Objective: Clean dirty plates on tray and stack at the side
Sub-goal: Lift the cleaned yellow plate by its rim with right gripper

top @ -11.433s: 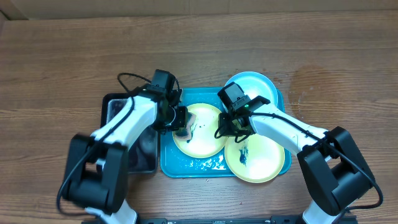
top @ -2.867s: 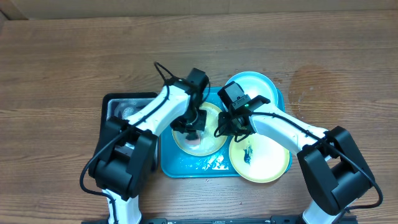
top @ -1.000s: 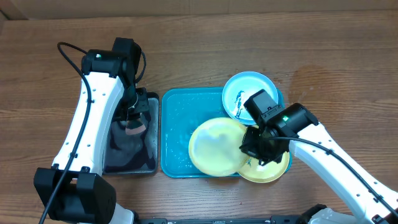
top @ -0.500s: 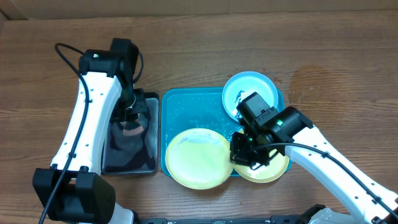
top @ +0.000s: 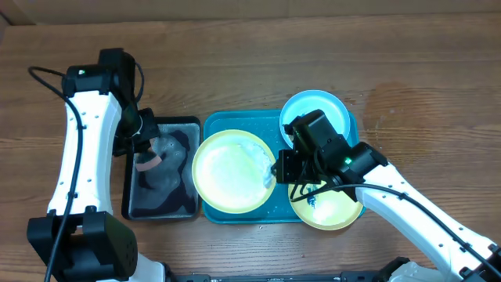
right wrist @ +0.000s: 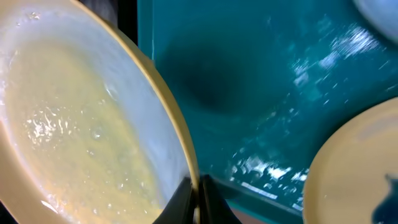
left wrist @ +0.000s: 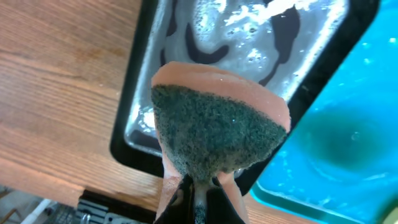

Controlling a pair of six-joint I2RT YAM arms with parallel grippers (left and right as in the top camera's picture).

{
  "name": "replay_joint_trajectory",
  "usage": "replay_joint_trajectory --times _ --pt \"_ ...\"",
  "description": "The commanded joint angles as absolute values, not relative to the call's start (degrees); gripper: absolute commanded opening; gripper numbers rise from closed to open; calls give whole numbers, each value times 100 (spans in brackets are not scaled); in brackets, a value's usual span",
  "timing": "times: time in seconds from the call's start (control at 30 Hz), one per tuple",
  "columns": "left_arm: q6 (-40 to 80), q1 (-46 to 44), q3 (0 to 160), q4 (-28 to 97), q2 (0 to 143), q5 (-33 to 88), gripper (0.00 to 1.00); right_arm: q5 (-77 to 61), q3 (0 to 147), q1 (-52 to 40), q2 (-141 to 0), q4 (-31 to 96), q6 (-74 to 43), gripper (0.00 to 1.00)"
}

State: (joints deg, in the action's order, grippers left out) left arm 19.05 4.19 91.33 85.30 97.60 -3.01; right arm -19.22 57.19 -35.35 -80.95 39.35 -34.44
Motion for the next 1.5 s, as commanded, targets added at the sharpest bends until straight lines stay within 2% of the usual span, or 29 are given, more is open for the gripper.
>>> replay_joint_trajectory --times 0.0,0.37,0.6,0.97,1.47 --pt "1669 414 9188 8466 9684 3 4 -781 5695 -3562 -8040 3844 -3153 4" --pt "1667 412 9188 8442 9684 5 4 1391 6082 -3551 -8040 4871 -2064 4" --pt "1667 412 9188 8440 9684 5 4 1872 6893 -3575 -8038 5435 -1863 4" --pt "1664 412 9188 8392 9684 25 4 2969 7400 -3636 -8040 5629 -548 4" --pt "1599 410 9188 8252 9684 161 4 4947 7402 -5065 -8348 5734 -333 4"
